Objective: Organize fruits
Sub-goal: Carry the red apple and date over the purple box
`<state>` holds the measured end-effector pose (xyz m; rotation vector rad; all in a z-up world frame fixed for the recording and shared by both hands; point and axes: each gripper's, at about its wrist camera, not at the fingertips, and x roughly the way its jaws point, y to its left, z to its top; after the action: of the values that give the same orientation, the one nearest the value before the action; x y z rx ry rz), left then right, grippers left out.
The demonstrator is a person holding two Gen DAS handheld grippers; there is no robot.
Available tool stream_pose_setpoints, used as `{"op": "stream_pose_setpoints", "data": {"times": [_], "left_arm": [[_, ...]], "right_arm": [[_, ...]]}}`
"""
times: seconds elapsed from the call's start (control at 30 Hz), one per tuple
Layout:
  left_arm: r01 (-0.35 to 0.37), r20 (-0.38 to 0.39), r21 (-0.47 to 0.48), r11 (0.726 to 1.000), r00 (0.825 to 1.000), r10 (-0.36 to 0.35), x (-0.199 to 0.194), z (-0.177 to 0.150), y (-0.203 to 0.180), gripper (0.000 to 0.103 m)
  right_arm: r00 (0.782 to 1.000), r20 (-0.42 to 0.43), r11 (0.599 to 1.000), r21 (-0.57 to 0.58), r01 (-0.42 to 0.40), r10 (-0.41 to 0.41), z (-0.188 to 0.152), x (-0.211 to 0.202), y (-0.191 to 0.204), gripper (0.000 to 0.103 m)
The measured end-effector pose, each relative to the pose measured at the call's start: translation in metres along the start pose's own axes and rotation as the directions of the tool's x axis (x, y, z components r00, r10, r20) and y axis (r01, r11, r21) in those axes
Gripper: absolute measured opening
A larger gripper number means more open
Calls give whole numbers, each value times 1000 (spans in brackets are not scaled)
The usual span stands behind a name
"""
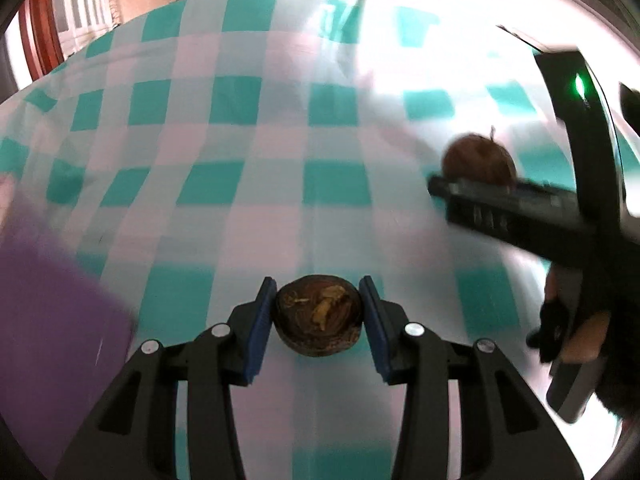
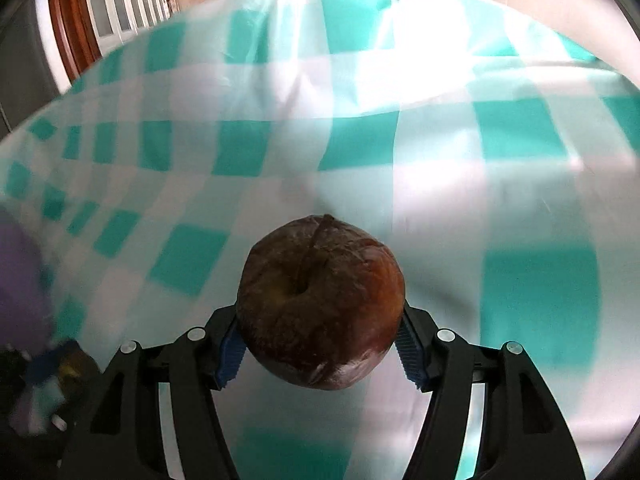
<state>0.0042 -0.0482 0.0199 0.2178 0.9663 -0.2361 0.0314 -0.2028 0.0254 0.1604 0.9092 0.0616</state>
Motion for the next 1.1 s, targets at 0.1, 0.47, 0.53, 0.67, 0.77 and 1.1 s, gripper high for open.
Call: {"op": "stream_pose_setpoints", "data": {"times": [0.1,0.47,0.53,0.67,0.77,1.1], "left_arm": [[16,-25,13,1000,1000,-16,-43,-34,-2,43],[21,-48,43,999,999,-19,-143,-141,4,43],[18,-31,56,998,999,-17,-160,-149,5,43],[6,23,104,995,1000,-9,-194,-157,4,43],[-4,77,134,991,997,-7,-221,-157,6,43],[-22,208,145,989,978,-8,-298,-175,44,43]], "right_arm": [[1000,5,999,-30,-10,10,-29,-38,15,62],[996,-85,996,-91,-22,14,-146,-142,38,62],[997,-79,995,-101,-24,16,-154,-164,44,62],[999,-38,990,-138,-22,17,-160,-203,60,62],[999,-1,987,-158,-32,33,-158,-231,71,62],[995,29,976,-200,-86,94,-154,-280,118,62]]}}
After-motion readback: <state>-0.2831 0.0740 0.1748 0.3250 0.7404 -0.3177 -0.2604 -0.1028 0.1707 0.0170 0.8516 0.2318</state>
